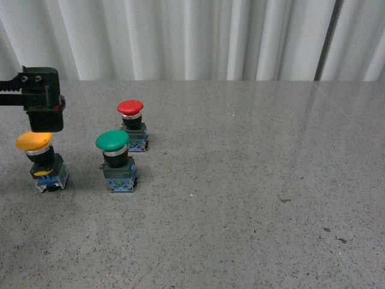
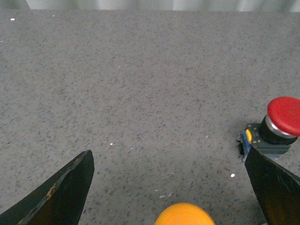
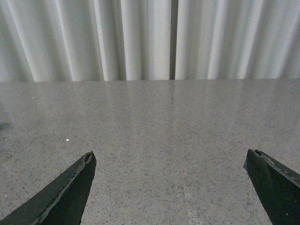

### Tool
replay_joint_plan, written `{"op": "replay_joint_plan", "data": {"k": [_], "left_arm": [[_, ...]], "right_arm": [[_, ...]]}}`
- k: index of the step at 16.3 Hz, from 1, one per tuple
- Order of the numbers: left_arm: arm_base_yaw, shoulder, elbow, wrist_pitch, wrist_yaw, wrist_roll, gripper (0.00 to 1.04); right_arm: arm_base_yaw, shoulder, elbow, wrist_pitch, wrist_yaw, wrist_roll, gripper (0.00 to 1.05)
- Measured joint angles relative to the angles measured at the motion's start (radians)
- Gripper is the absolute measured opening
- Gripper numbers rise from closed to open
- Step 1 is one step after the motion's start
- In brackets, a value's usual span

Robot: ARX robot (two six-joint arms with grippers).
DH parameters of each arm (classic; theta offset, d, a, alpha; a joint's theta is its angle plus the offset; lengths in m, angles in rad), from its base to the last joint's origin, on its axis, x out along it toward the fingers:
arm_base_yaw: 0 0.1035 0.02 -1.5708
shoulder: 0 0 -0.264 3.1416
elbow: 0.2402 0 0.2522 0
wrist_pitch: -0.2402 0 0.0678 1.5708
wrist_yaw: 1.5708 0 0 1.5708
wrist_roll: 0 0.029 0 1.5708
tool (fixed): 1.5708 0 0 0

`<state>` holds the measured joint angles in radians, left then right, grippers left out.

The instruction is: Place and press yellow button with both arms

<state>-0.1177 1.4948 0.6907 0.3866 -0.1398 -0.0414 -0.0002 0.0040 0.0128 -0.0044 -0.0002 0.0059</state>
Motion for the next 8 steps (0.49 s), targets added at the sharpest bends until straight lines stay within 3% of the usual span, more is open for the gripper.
{"op": "replay_joint_plan", "data": {"k": [8], "left_arm": [[-0.026, 0.052, -0.056, 0.016, -0.021, -0.068, 0.98]], "right_arm": [[0.0, 0.0, 0.0, 0.0, 0.0, 0.0, 0.98]]}}
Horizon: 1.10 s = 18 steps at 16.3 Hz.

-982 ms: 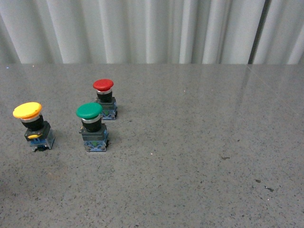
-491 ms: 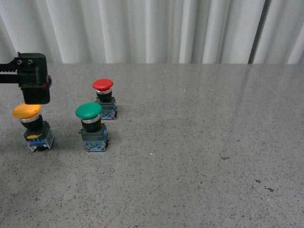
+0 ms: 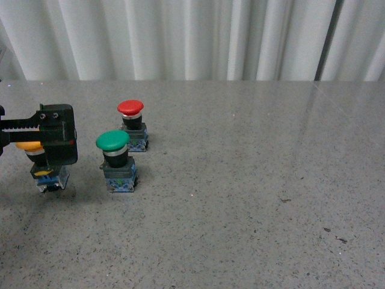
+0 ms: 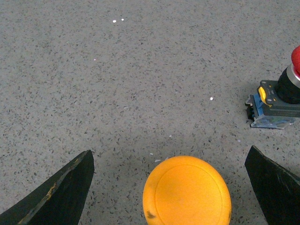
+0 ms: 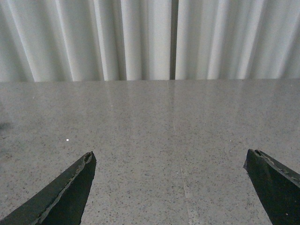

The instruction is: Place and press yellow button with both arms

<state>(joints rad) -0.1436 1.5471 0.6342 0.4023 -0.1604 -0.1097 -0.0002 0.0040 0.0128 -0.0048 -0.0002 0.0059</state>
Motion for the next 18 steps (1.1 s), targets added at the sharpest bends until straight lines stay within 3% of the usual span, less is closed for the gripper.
{"op": "replay_joint_plan", "data": {"k": [2, 8, 9, 13, 18], "left_arm": [[0.008, 0.012, -0.002, 0.005, 0.012, -0.014, 0.98], [0.003, -0.019, -0.002, -0.018, 0.022, -0.013, 0.41], [0.003, -0.041, -0.002, -0.033, 0.023, -0.013, 0.36], [-0.013, -0.235, 0.007, -0.134, 0.029, 0.032, 0.35], [-0.177, -0.32, 0.256, -0.217, 0.041, 0.046, 0.35]], "right_arm": [[0.0, 0.0, 0.0, 0.0, 0.0, 0.0, 0.98], [0.0, 0.0, 0.0, 0.0, 0.0, 0.0, 0.98], [0.0, 0.0, 0.0, 0.0, 0.0, 0.0, 0.98], [0.0, 0.0, 0.0, 0.0, 0.0, 0.0, 0.98], [0.0, 0.0, 0.0, 0.0, 0.0, 0.0, 0.98]]}}
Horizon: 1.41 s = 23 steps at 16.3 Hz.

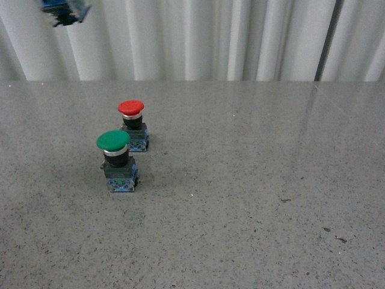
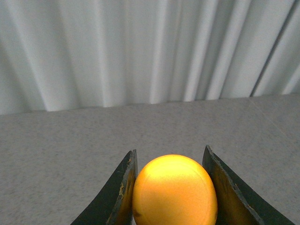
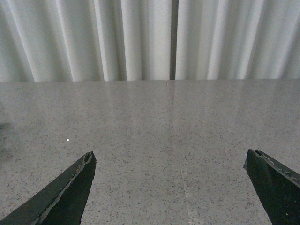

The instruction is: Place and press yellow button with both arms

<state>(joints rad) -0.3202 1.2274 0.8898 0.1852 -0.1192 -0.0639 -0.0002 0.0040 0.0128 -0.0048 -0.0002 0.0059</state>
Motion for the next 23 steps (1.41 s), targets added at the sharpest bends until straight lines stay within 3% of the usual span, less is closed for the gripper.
{"op": "replay_joint_plan", "data": {"k": [4, 13, 19, 23], "left_arm": [[-0.163, 0.261, 0.119, -0.003, -0.003, -0.022, 0.35], [-0.344, 0.564, 0.278, -0.008, -0.045, -0.07, 0.35], [-0.39, 0.632, 0.29, 0.008, -0.082, -0.104, 0.35], [-0.349, 0.676, 0.289, 0.058, -0.1, -0.132, 0.35]], "right_arm": [[0.0, 0.0, 0.0, 0.0, 0.0, 0.0, 0.98], [0.0, 0.0, 0.0, 0.0, 0.0, 0.0, 0.98], [0.0, 0.0, 0.0, 0.0, 0.0, 0.0, 0.98], [0.0, 0.0, 0.0, 0.0, 0.0, 0.0, 0.98]]}}
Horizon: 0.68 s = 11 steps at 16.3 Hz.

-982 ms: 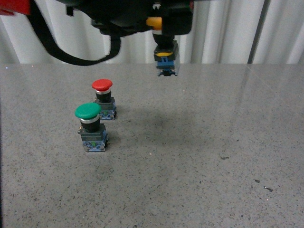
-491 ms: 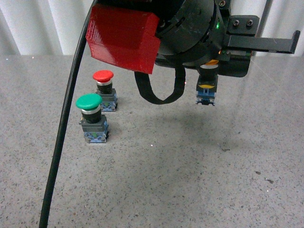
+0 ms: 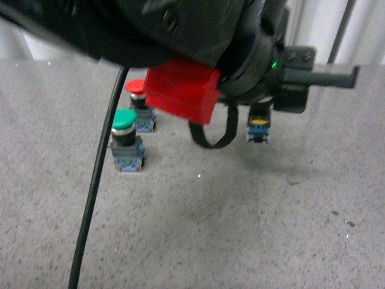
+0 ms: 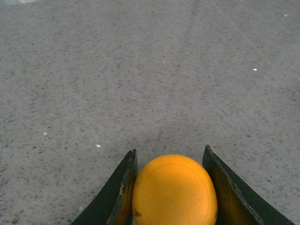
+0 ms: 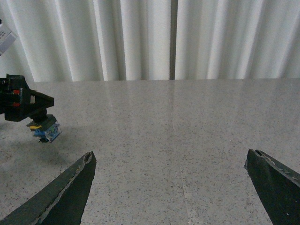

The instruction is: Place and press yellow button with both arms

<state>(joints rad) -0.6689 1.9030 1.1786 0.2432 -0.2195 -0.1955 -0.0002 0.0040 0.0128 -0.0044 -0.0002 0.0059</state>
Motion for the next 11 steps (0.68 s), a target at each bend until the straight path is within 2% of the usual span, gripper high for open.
{"op": "replay_joint_plan", "data": {"k": [2, 10, 11], "left_arm": [[0.023, 0.008, -0.019, 0.002, 0.003, -0.011, 0.35], [0.014, 0.037, -0.011, -0.014, 0.035, -0.039, 0.35], [0.017, 0.037, -0.011, -0.017, 0.037, -0.044, 0.42]], "right_arm": [[0.0, 0.0, 0.0, 0.0, 0.0, 0.0, 0.98], [0.0, 0.0, 0.0, 0.0, 0.0, 0.0, 0.98], [0.0, 0.0, 0.0, 0.0, 0.0, 0.0, 0.98]]}}
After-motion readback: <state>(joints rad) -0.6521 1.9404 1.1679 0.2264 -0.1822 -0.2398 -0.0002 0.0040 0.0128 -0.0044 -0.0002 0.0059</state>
